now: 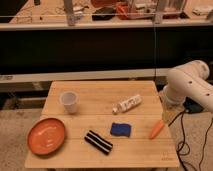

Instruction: Place the white sponge in the ceramic cup

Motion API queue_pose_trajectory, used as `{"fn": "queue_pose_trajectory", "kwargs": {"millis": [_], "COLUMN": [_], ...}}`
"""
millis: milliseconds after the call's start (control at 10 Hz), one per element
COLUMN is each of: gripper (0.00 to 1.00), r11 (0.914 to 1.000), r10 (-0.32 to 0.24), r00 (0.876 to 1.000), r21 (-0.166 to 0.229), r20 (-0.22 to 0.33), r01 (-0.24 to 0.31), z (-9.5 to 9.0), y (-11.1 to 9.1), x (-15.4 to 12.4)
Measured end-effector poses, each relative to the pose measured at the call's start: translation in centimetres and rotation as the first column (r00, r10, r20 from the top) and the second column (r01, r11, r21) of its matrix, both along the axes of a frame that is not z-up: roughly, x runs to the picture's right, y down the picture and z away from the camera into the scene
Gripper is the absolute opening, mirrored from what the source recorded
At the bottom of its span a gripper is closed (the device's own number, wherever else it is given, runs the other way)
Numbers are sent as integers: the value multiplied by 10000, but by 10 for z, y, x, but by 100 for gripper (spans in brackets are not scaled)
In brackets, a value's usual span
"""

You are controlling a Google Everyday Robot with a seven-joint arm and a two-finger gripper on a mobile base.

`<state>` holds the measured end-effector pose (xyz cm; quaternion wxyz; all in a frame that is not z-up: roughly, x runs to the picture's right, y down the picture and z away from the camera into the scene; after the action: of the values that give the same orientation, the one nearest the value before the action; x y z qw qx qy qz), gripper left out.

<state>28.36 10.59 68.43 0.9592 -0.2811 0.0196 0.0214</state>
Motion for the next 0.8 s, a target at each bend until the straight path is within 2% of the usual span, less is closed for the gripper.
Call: {"fn": "queue_pose_trajectory", "kwargs": {"millis": [800], "gripper": [80], "r11": [10000], "r10": [-91], "r00": [9999], "r21": [-12], "r20": [114], "r01": [91], "z": [0], "y": [3], "x": [-4]}}
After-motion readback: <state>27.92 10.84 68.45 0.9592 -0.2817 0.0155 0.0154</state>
